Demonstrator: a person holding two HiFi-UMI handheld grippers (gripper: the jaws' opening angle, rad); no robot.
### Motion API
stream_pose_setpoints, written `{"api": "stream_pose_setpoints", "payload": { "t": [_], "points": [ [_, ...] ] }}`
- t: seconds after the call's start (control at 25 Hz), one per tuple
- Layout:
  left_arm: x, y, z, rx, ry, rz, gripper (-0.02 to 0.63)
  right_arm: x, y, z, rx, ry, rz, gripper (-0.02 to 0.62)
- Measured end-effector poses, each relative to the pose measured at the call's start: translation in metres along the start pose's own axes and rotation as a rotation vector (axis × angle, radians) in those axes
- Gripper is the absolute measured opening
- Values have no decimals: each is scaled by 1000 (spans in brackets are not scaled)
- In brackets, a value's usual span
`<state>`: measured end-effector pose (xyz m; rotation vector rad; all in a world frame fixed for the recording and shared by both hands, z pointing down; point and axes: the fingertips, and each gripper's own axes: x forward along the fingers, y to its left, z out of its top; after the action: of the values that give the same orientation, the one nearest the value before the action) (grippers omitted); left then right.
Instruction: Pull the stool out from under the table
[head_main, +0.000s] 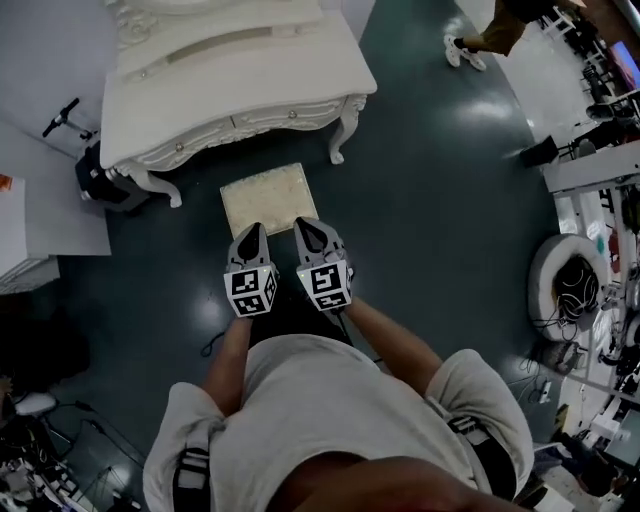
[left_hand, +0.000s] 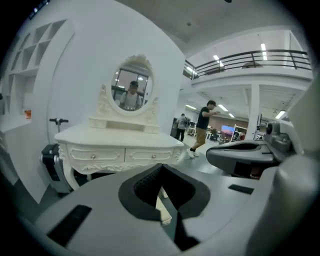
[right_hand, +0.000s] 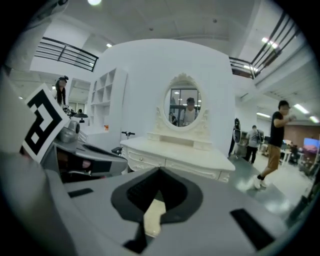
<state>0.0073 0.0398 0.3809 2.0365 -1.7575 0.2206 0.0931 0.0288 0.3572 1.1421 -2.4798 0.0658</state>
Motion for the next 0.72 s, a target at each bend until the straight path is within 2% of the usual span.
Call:
{"api": "stream_pose_setpoints", "payload": {
  "t": [0.08,0.2,0.56,0.72],
  "points": [
    [-4,-11,15,37,-10,-12,5,-11,-9,18,-11,-31,-29,14],
    [-1,-22,31,26,-25,-27,5,-17,-21,29,32,-47,-68,14],
    [17,-66,76,94,-96,-101,5,-24,-34,60,-10,-107,-70,14],
    [15,-79,82,109,-103,-119,5,-33,-42,66,-11,-133,-75,14]
  ]
}}
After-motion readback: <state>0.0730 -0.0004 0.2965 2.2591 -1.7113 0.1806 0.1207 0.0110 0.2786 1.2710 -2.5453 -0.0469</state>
